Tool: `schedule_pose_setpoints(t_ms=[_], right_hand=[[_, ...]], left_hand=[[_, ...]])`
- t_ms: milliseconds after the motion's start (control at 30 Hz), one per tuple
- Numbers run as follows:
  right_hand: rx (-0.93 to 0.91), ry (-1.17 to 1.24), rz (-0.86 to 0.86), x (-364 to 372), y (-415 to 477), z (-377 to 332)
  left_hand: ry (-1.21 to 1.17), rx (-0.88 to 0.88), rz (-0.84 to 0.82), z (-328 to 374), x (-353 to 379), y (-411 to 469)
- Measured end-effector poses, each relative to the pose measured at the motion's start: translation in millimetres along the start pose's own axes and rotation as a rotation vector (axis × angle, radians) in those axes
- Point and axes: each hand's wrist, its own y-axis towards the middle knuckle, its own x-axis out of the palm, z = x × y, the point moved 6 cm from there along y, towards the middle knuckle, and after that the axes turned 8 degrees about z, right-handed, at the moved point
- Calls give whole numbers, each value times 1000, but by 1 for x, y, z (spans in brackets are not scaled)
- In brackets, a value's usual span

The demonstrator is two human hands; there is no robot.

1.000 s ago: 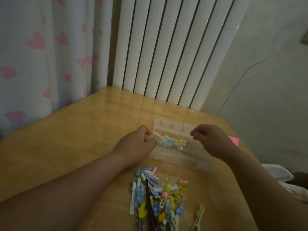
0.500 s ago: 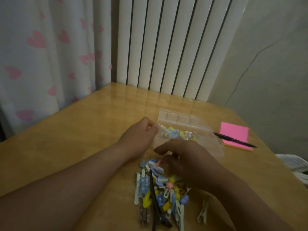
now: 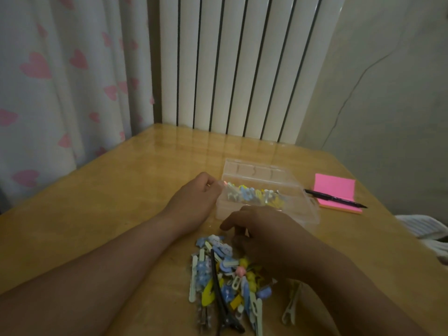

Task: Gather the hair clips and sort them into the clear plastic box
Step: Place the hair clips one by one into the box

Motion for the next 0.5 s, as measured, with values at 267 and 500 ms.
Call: schedule_pose_setpoints(t_ms=[267, 500], right_hand=[[-79, 57, 7, 6, 5, -19], [-32, 20, -31, 4, 8, -21]], left_hand=[[-21, -23, 2, 1, -1, -1], [-9, -14, 4, 0, -1, 1]])
